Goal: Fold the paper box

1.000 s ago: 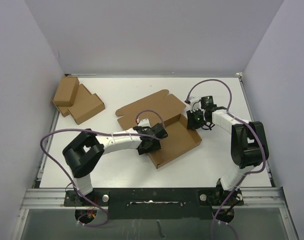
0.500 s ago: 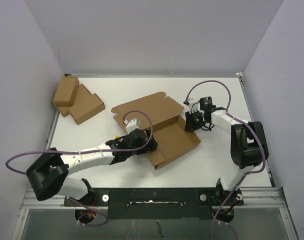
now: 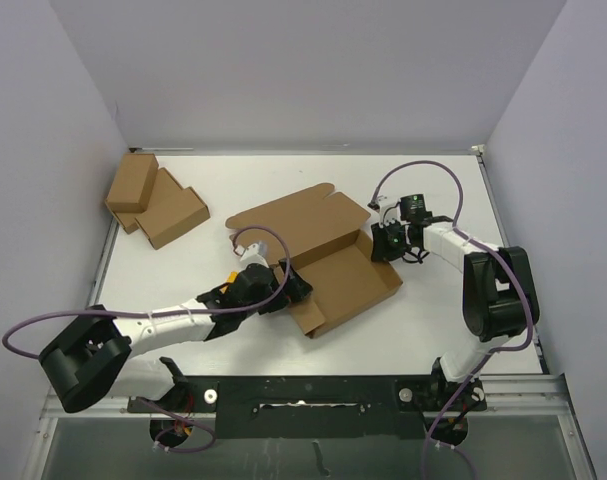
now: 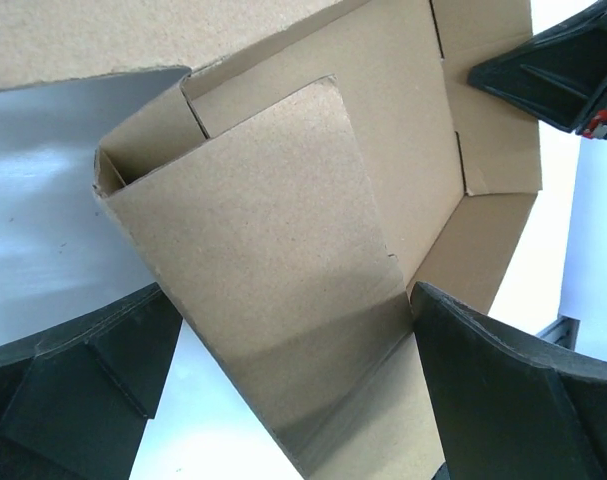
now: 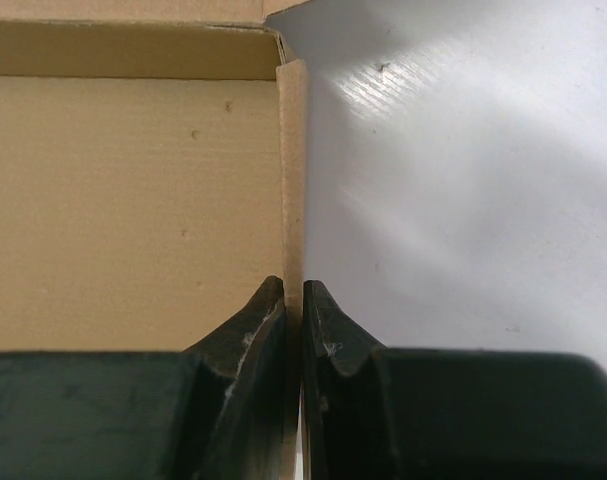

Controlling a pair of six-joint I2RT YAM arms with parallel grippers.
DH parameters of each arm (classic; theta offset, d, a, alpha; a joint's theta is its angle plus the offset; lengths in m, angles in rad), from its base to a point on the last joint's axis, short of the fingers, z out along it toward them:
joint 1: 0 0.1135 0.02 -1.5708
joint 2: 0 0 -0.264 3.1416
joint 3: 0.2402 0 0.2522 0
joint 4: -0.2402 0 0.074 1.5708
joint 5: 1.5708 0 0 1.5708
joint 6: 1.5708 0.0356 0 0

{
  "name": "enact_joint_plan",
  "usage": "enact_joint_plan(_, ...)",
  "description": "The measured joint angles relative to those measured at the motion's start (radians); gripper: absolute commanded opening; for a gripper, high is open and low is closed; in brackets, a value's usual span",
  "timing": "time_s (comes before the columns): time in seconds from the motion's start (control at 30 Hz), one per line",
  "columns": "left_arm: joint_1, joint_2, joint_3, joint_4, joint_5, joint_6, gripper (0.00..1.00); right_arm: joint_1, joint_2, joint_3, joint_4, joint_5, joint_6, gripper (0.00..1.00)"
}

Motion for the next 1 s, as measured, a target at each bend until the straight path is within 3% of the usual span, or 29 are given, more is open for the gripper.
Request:
enact_joint_plan(0.6, 0.018, -0.055, -0.205, 0.375, 0.055, -0.012, 0.98, 0.019, -0.004, -0.003, 0.013, 0.051, -0.001, 0.07)
enact_joint_plan(1.0, 0.024, -0.093, -0.238, 0.461, 0.059, -0.006, 0.98, 0.024, -0.004, -0.003, 0.014, 0.067, 0.0, 0.07)
